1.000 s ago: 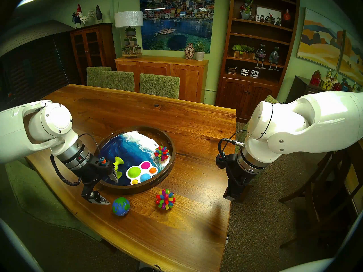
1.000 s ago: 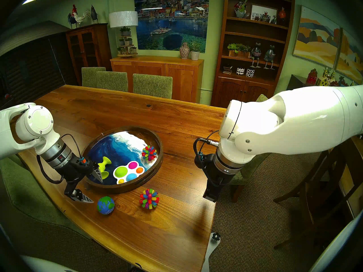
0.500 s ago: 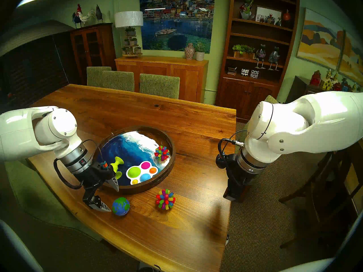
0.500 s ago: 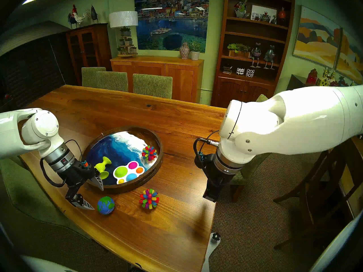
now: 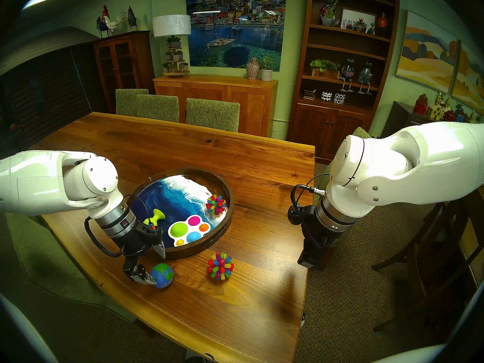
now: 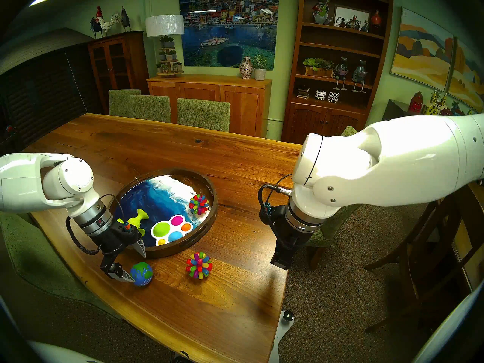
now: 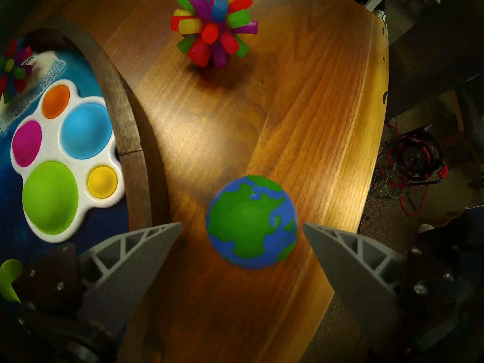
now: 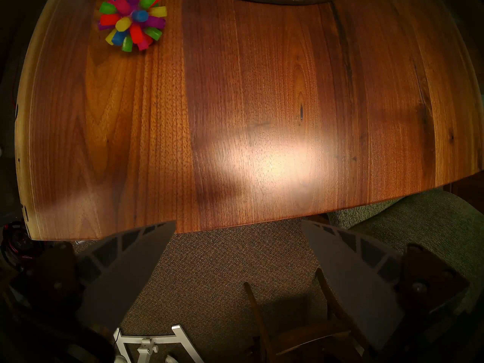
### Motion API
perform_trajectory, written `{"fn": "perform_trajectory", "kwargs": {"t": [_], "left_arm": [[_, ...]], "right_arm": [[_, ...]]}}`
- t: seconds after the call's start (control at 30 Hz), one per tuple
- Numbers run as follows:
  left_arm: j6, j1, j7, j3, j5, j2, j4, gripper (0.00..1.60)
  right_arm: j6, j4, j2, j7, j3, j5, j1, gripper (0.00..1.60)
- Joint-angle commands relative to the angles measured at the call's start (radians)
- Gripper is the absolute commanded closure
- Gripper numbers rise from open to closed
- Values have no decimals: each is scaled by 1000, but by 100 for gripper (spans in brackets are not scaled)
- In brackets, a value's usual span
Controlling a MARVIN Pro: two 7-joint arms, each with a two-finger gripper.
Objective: Put toys in center tray
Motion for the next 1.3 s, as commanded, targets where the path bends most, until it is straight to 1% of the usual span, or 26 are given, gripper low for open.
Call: {"fn": "perform_trajectory", "kwargs": {"t": [0.0,0.03,0.07,0.1,0.13,0.37,0.4,0.43,0.47,0.5,0.53,0.57,0.63,0.67,0.7,0.77,0.8,0.83,0.9,1.03,1.07,1.1,1.13,1.2,1.23,1.27], "left_arm": [[2,34,32,-5,7,-50,-7,0],[2,36,35,-1,13,-50,-10,64],[3,37,38,1,16,-49,-12,109],[3,38,40,3,20,-49,-14,146],[3,39,42,3,21,-49,-15,160],[-2,21,30,6,33,-24,-32,160],[-11,9,18,5,34,-11,-41,160],[-17,-25,-9,3,36,19,-66,160],[-17,-25,-9,3,36,19,-66,160],[-21,-59,-38,-4,32,48,-88,160],[-21,-59,-38,-4,32,48,-88,160],[-22,-75,-55,-9,29,61,-96,160],[-26,-91,-86,-38,21,85,-107,160],[-29,-118,-95,-36,16,95,-116,160],[-28,-110,-103,-67,17,106,-115,160],[-24,-125,-117,-90,8,117,-109,160],[-21,-144,-129,-92,3,123,-106,160],[-16,-141,-125,-108,-4,121,-91,160],[-7,-162,-138,-117,-20,117,-62,160],[3,-153,-138,-147,-52,77,20,160],[5,-147,-130,-154,-61,63,45,160],[12,-147,-120,-159,-61,62,47,160],[6,-135,-120,-169,-85,43,85,160],[21,-130,-94,-179,-95,38,102,160],[17,-120,-95,-185,-110,21,133,160],[25,-116,-82,-189,-117,18,141,160]], "right_arm": [[-1,1,2,2,12,1,13,0],[-1,1,2,2,12,1,13,0],[-1,1,2,2,12,1,14,0],[-1,1,2,2,12,1,14,0],[-1,1,2,2,12,1,14,0],[-1,1,2,2,12,1,14,0],[-1,1,2,2,12,1,14,0],[-1,1,2,2,12,1,13,0],[-1,1,2,2,12,1,13,0],[-2,1,2,1,12,1,13,0],[-2,1,2,1,12,1,13,0],[-2,1,2,1,12,1,13,0],[-2,1,1,1,12,1,13,0],[-2,2,1,1,12,1,13,0],[-2,2,1,1,12,1,12,0],[-2,2,1,0,11,1,12,0],[-2,2,1,0,11,1,12,0],[-2,2,1,0,11,1,12,0],[-2,2,1,0,11,1,12,0],[-3,1,1,0,11,1,12,0],[-3,1,1,0,11,1,12,0],[-3,1,1,0,11,1,12,0],[-3,1,1,0,11,1,12,0],[-3,1,1,0,11,1,12,0],[-3,1,1,0,11,1,12,0],[-3,1,1,0,11,1,12,0]]}}
